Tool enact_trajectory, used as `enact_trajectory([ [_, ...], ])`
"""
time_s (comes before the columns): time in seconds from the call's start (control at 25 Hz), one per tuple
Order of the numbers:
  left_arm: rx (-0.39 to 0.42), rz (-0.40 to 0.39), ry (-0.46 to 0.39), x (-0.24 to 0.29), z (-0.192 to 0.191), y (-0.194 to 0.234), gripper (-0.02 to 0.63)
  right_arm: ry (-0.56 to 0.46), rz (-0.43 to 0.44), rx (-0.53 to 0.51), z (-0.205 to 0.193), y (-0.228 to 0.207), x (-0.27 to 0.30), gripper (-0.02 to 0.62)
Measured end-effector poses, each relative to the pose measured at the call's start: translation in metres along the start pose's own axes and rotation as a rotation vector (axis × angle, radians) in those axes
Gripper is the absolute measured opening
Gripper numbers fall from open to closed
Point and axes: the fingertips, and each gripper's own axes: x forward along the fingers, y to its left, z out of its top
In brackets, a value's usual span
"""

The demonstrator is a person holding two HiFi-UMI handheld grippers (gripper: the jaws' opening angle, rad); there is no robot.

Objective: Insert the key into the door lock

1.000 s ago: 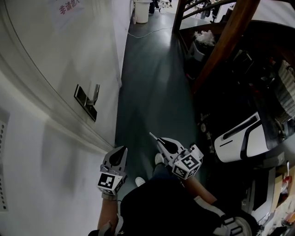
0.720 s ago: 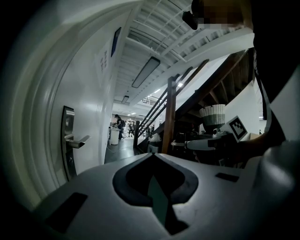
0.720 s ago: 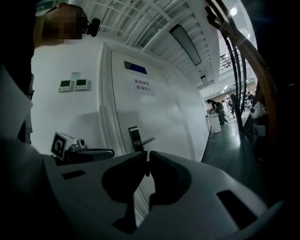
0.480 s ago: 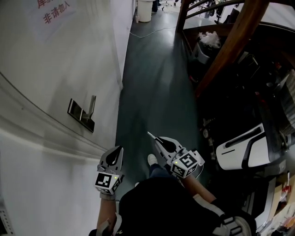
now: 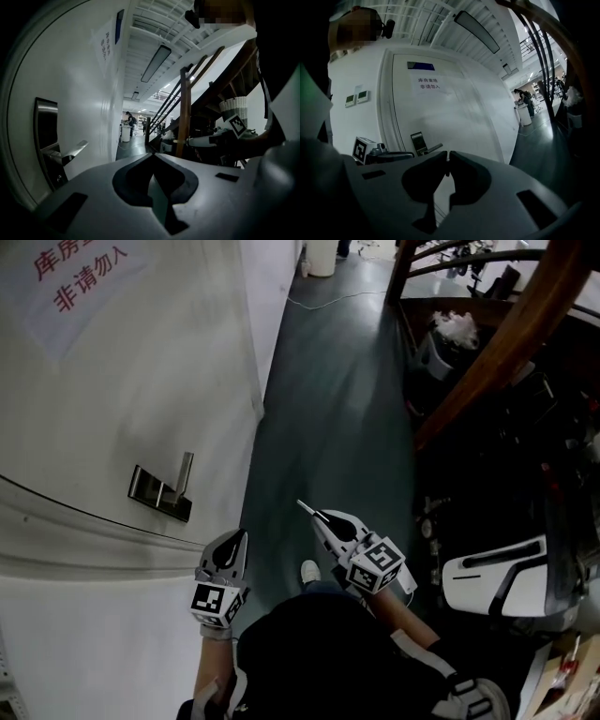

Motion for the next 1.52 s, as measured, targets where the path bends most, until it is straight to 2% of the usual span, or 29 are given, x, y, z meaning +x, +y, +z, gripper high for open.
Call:
enact_trajectory([
  [0.36,-0.037,0.182,0.034,0.025,-0.005,0.022,0.008,0.096,0.2,0.081,0.004,-0.03,0.052,0.034],
  [0.84,-0.12,0.427,0.042,-0.021,-0.034,0.053,0.008,0.252,0.445,0.182,-0.026,0.01,0.126,0.032],
  [1.08,-0.18,0.464,0.023,-0.054,-0.045,0.07,0.008,0.346,0.526,0.229,-0.052,0.049,0.161,0.034],
  [1.32,-0.183,0.478,0.049,-0.082,-0.056,0.09,0.008,0.409,0.556,0.268,-0.073,0.081,0.196,0.032],
  [1.52,-0.193,0.474,0.063,-0.101,-0.064,0.099,0.008,0.447,0.565,0.348,-0.091,0.099,0.221,0.032],
])
